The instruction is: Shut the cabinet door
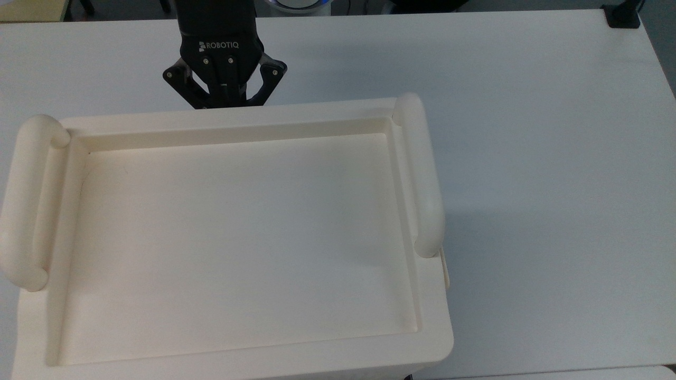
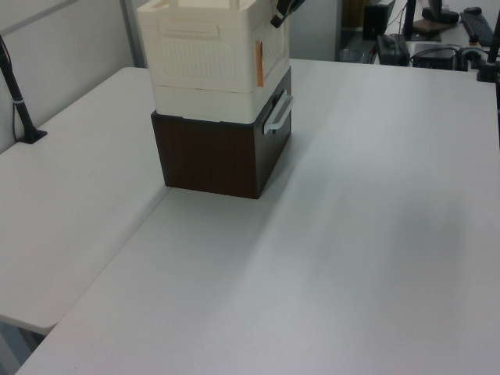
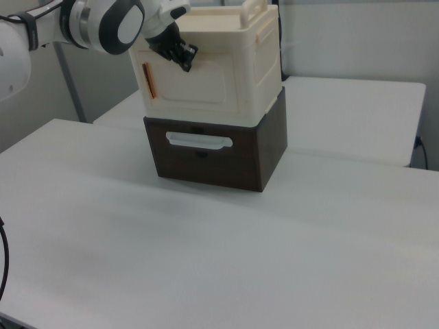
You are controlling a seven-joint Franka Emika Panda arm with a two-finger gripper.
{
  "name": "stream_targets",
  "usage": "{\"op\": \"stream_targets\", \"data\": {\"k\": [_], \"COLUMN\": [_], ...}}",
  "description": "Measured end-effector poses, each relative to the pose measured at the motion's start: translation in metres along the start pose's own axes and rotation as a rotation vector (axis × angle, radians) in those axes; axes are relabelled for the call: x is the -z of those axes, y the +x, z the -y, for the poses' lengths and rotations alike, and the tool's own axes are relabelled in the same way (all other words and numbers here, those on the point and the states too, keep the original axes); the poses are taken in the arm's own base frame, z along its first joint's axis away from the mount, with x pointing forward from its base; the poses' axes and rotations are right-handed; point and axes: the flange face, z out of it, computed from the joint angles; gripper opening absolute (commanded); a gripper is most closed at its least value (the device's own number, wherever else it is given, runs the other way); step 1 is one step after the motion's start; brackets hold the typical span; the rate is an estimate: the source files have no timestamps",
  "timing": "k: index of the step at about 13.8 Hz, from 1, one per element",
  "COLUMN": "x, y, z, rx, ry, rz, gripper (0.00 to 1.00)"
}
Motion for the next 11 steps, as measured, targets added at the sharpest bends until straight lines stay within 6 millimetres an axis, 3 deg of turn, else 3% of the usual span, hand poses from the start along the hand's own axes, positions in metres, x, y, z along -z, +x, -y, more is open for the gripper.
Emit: {"op": "stream_targets", "data": {"k": [6, 11], "x": [-0.023, -0.002], "y": [-0.042, -0.074], "z": [-0.003, 0.013], "rx": [0.077, 0.081], "ry": [-0.062, -0.08], "rz": [0.35, 0.547], "gripper": [0.0, 0.0]}}
